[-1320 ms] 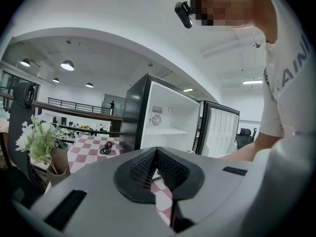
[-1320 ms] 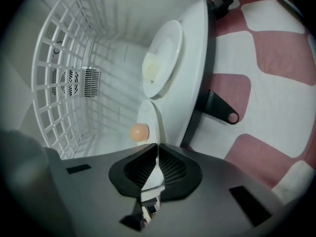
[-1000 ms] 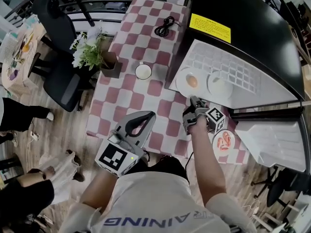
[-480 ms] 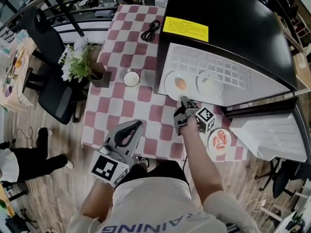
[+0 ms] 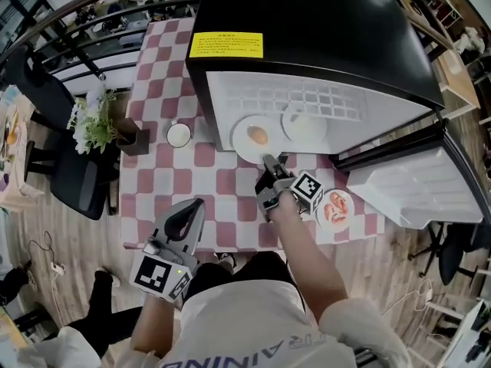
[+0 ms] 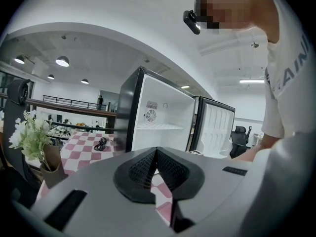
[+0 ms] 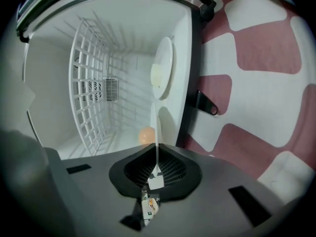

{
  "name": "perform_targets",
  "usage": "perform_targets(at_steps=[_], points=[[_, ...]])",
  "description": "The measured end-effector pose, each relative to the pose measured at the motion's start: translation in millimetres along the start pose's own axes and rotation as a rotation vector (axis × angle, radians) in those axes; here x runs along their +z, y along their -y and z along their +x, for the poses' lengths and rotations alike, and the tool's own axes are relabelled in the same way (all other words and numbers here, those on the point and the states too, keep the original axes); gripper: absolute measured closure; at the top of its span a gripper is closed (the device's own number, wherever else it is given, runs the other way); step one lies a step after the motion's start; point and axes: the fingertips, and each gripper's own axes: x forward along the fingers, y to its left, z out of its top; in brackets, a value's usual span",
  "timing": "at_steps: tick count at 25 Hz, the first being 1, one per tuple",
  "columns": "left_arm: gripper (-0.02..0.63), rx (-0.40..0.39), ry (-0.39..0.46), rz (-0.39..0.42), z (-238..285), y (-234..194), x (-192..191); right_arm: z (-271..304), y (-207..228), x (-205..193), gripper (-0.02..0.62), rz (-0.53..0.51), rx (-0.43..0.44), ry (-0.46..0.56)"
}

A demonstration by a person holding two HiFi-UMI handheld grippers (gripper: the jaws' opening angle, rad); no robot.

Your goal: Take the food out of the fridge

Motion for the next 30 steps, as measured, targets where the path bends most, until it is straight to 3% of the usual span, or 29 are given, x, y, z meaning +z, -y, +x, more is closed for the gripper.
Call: perform_targets(at_steps=[6, 12, 23, 30], points=[[0.601, -0.077, 0.005, -0.003, 14.7, 18.5, 3.9, -44.1, -7.2, -8.8, 0.565, -0.039, 0.038, -0.028], [0.601, -0.183, -0.016, 0.027, 34.5, 42.9, 3.6, -100.9, 14.7, -11.0, 0.565, -0.054, 0.061, -0.032], [0.601, -0.319, -0.043, 0.058, 61.4, 87.7, -0.4, -177.9, 72.6, 6.5, 0.565, -0.071, -0.043, 0.068], [0.601, -0.337, -0.081, 0.071, 65.4, 100.0, -8.9, -199.5, 106.4, 16.4, 0.565, -0.03, -0.095, 0.104]])
